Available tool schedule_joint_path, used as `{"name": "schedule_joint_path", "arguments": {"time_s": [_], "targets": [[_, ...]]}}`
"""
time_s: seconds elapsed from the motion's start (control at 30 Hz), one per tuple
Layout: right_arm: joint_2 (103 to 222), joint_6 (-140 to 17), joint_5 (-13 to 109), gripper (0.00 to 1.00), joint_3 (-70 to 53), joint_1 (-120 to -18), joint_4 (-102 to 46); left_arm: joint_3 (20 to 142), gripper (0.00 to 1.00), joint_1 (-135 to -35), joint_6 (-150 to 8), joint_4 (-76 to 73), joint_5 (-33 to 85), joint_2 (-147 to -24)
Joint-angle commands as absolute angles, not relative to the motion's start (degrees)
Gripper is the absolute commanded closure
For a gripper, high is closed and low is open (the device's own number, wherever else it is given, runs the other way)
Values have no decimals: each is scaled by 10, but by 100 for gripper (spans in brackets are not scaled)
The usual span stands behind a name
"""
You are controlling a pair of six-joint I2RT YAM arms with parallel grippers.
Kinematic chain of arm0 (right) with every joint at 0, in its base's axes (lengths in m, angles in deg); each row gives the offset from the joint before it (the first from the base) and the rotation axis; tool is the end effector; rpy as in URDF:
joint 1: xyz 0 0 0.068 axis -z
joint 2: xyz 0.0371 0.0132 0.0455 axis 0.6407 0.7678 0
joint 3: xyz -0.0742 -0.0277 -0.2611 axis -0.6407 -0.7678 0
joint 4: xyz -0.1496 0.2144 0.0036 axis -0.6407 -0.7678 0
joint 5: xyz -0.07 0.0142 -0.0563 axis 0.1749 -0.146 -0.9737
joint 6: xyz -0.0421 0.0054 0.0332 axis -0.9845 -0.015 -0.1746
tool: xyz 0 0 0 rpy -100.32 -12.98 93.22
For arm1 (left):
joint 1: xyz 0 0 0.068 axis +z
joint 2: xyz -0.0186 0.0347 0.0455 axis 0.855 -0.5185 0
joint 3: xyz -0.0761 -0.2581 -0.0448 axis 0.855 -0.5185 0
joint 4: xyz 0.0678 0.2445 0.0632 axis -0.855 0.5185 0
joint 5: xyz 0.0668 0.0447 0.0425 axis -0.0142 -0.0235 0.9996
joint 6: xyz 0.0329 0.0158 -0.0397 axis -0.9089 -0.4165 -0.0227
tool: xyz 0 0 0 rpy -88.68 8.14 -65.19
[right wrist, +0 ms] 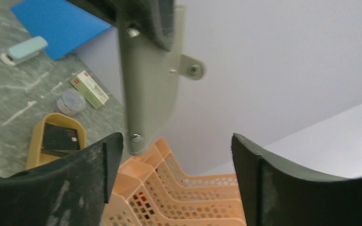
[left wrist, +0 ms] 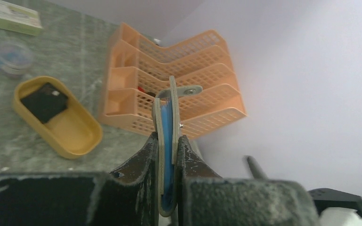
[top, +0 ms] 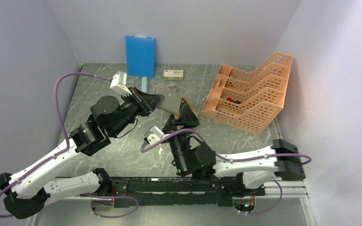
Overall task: Put the credit cards into the card holder
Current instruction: Close the card holder.
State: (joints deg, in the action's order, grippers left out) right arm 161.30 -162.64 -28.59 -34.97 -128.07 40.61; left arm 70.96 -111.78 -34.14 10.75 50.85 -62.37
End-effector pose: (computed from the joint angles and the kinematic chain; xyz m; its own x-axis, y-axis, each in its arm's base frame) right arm 0.0419 0.2825 0.3523 0.3402 -0.7935 -0.5046 0.0450 0.5497 -0.8342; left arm 0.1284 -0.1534 0.4210 -0.4481 -0.5992 -0.6635 0.3870 0.5390 -0.7481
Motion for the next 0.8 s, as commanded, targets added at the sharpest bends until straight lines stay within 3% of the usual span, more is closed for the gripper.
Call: {"name": "schedule_joint_path", "arguments": {"time_s": [0.0, 0.17, 0.33, 0.5, 0.77], "targets": [[1506, -1168, -244, 4, -248, -1297, -174, 738, 95, -1113, -391, 141, 574, -609], [1443, -907, -98, 1, -181, -1293, -413, 760, 95, -1113, -431, 175, 594, -580], [1343, -755, 103, 10, -166, -1213, -404, 763, 95, -1113, -473, 214, 534, -534], [1353, -689, 261, 30, -113, -1116, -425, 754, 95, -1113, -479, 233, 442, -490], [1384, -666, 395, 37, -78, -1071, -408, 784, 95, -1113, -474, 277, 367, -471]]}}
